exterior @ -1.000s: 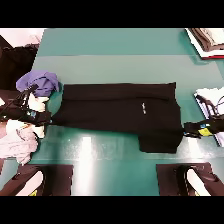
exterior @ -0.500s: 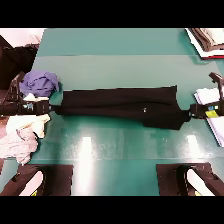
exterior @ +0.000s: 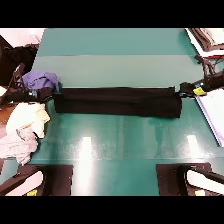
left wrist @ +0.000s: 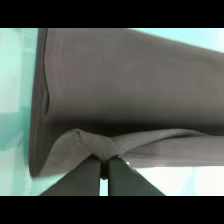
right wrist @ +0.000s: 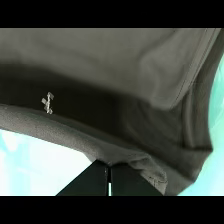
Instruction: Fold the shirts.
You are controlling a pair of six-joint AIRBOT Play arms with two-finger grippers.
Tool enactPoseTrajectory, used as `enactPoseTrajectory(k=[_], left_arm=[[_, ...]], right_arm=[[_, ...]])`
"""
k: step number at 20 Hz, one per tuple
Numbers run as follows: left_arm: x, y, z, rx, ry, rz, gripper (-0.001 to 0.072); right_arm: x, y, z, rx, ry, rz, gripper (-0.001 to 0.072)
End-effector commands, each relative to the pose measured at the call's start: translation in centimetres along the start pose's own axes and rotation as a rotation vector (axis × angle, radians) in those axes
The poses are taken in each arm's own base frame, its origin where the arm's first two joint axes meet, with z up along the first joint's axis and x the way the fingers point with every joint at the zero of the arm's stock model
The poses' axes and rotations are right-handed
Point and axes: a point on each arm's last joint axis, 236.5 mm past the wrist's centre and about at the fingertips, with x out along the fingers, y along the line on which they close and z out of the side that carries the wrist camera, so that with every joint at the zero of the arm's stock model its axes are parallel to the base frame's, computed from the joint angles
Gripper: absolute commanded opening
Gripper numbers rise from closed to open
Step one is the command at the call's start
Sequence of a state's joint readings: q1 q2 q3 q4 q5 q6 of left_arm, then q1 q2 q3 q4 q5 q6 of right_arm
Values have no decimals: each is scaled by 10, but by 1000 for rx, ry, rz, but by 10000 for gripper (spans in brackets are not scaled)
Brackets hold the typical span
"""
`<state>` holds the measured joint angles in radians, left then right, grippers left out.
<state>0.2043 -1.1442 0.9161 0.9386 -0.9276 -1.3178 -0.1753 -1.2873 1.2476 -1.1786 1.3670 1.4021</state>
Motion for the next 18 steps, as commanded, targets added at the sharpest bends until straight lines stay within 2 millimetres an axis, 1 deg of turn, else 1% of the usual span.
enactPoseTrajectory(k=[1, 3, 4, 5, 6, 7, 8, 9, 10, 12, 13, 14, 15, 16, 17, 18], left_arm=[[28, 12, 20, -15, 24, 5, 24], [40, 19, 36, -27, 2, 12, 26], [44, 20, 48, -35, -26, 12, 91], [46, 20, 60, -52, -55, 6, 397], [46, 15, 72, -76, -83, -13, 617], [42, 9, 82, -82, -102, -28, 620], [37, 3, 89, -71, -115, -39, 620], [32, -4, 92, -56, -107, -52, 620], [28, -11, 88, -44, -76, -69, 620], [25, -21, 68, -30, 21, -103, 618], [25, -24, 58, -25, 65, -112, 478], [24, -25, 51, 3, 93, -121, 240], [23, -28, 44, 32, 119, -132, 18], [22, -29, 38, 46, 144, -140, 33], [21, -32, 31, 49, 175, -150, 33], [20, -34, 24, 48, 202, -160, 33]], right_arm=[[13, -3, 28, 14, -19, 5, 18], [20, -9, 49, 46, -73, -3, 20], [24, -12, 61, 79, -110, -7, 76], [26, -14, 74, 103, -148, -5, 301], [27, -11, 87, 124, -184, 25, 512], [25, -9, 94, 145, -202, 59, 534], [22, -5, 97, 157, -204, 88, 534], [20, -5, 94, 155, -191, 94, 534], [19, -9, 85, 138, -158, 94, 533], [17, -17, 54, 101, -34, 111, 533], [17, -23, 38, 101, 21, 121, 533], [19, -31, 27, 121, 56, 128, 534], [21, -42, 17, 157, 77, 132, 540], [26, -53, 8, 195, 93, 135, 653], [32, -62, -1, 234, 107, 147, 708], [37, -68, -7, 252, 104, 167, 708]])
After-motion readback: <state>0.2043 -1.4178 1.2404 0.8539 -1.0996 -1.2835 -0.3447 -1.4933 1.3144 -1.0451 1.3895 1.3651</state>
